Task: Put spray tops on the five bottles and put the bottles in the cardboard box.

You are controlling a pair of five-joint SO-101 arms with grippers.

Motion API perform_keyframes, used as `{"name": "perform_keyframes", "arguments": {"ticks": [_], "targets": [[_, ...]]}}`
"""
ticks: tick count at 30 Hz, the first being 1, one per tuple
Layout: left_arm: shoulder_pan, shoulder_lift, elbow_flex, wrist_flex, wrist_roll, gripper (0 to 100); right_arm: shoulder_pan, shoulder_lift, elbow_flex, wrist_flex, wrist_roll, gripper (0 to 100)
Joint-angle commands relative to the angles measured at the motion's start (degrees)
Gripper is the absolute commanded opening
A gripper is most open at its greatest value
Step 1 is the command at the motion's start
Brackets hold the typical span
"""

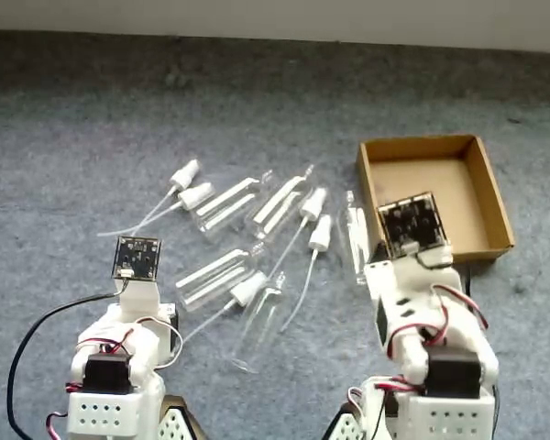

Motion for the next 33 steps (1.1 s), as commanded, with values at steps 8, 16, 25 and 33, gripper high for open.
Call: {"name": "perform_keyframes", "arguments": {"ticks": [8,16,25,33], "targets": [[0.7,-0.4,1.2,0.4,-0.4,1,-0.4,47.9,-31.3,10.2,0.5,2.5],[0.7,-0.4,1.2,0.4,-0.4,1,-3.6,69.0,-48.7,17.9,0.5,20.1],[0.7,-0.4,1.2,0.4,-0.4,1,-11.0,84.8,-61.5,21.2,-6.7,20.6],[0.7,-0.4,1.2,0.4,-0.4,1,-10.8,96.4,-69.0,21.5,-7.0,20.4]]}}
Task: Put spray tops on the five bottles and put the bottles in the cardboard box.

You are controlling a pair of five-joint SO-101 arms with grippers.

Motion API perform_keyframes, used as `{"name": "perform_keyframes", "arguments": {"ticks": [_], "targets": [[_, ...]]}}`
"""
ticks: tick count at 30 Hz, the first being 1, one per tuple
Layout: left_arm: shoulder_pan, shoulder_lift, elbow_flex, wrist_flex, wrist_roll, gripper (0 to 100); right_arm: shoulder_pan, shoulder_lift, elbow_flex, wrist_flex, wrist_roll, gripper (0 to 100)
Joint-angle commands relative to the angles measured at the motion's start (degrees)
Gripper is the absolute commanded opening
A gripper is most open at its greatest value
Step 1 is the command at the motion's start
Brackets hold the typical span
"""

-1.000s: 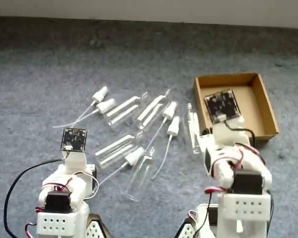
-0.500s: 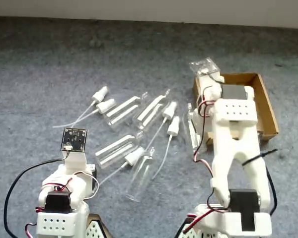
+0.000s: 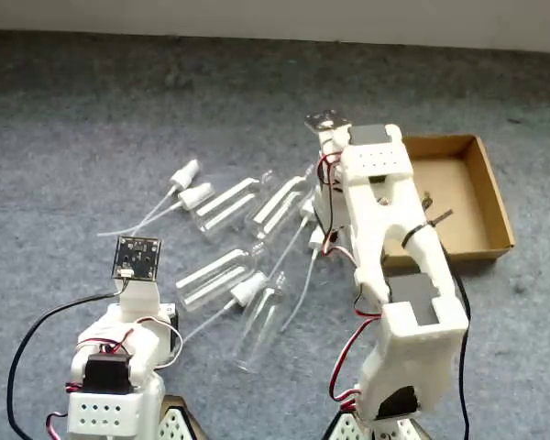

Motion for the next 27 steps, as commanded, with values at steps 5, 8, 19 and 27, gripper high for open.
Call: {"name": "perform_keyframes", "arguments": {"ticks": [5,8,19,27], "targets": [[0.7,-0.4,1.2,0.4,-0.4,1,1.8,3.6,-9.7,0.9,-0.4,20.5],[0.7,-0.4,1.2,0.4,-0.4,1,2.0,3.7,-9.8,0.6,-0.2,20.7],[0.7,-0.4,1.2,0.4,-0.4,1,1.7,3.7,-9.6,-2.4,2.3,28.8],[0.7,-0.4,1.2,0.4,-0.4,1,1.9,8.7,-8.1,-5.8,4.2,28.8]]}}
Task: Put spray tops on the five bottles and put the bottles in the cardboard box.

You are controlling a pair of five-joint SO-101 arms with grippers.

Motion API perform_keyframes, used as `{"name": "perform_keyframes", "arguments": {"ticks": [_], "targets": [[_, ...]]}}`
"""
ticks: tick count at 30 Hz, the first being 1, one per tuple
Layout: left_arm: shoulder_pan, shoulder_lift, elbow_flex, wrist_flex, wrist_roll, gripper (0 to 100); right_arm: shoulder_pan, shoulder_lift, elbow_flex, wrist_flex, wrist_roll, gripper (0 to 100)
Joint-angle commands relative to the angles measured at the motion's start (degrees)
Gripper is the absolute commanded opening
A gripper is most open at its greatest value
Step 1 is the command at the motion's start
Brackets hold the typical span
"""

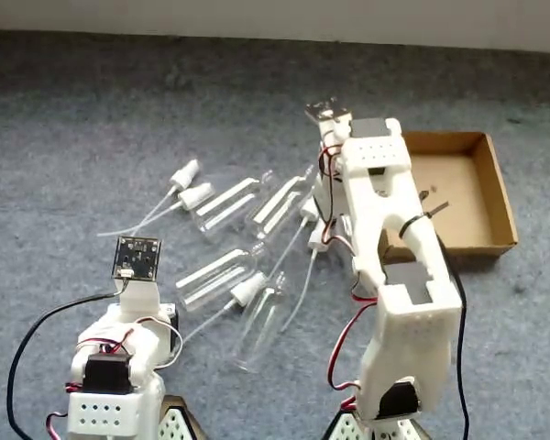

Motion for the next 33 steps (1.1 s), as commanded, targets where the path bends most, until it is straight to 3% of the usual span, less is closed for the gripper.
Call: {"name": "perform_keyframes", "arguments": {"ticks": [1,6,11,16,24,33], "targets": [[0.7,-0.4,1.2,0.4,-0.4,1,0.8,2.5,-1.5,-2.2,2.7,28.6],[0.7,-0.4,1.2,0.4,-0.4,1,0.8,4.6,-1.5,-2.2,3.1,27.6],[0.7,-0.4,1.2,0.4,-0.4,1,0.8,2.5,-1.4,-2.1,2.8,13.0],[0.7,-0.4,1.2,0.4,-0.4,1,0.9,-3.1,-1.5,0.9,2.6,11.2],[0.7,-0.4,1.2,0.4,-0.4,1,0.8,-21.5,-0.7,6.7,2.6,11.2],[0.6,-0.5,1.2,0.1,-0.6,1,0.6,-50.1,17.1,6.9,2.6,11.2]]}}
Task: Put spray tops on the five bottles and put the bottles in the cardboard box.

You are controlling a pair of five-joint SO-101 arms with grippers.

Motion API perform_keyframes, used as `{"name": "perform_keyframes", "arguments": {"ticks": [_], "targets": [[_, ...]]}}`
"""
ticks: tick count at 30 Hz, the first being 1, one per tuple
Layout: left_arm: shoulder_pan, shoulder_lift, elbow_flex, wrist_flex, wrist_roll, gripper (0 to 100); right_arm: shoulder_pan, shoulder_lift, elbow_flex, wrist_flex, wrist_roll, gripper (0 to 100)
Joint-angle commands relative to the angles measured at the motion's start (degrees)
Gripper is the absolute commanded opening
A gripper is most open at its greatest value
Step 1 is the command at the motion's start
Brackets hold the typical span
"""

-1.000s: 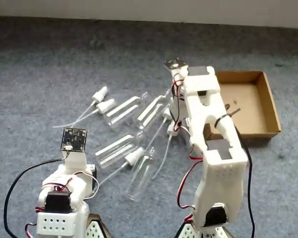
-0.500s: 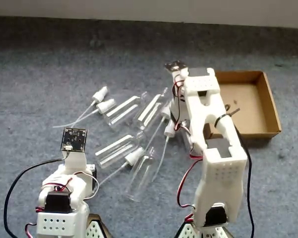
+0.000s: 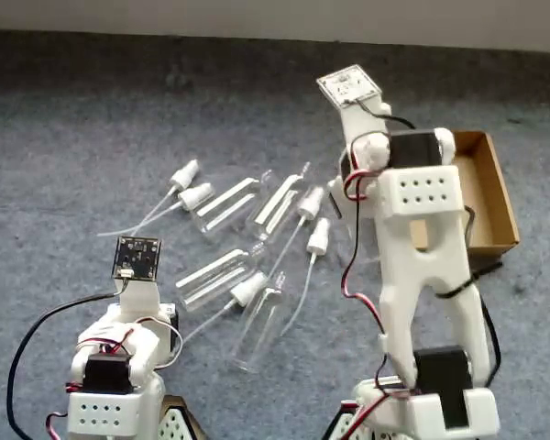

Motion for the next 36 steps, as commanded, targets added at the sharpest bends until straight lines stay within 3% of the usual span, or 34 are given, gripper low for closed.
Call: {"name": "perform_keyframes", "arguments": {"ticks": [1,10,17,22,29,36], "targets": [[0.6,-0.5,1.2,0.1,-1.4,1,0.3,-18.8,9.5,-1.4,0.2,11.2],[0.7,-0.6,0.8,-4.1,-28.7,1,1.5,-45.7,37.8,-11.6,-0.4,11.2],[0.7,-0.5,-4.5,-3.3,-29.9,1,8.0,-54.7,51.4,-18.2,-5.6,11.2],[0.8,-0.4,-13.4,-0.6,-30.3,1,8.1,-58.6,58.6,-20.8,-5.9,11.2],[0.6,0.2,-21.7,2.1,-36.6,1,8.0,-64.7,68.7,-26.7,-8.5,11.2],[0.8,19.3,-34.6,1.7,-36.7,8,7.9,-68.8,72.4,-28.7,-8.7,11.2]]}}
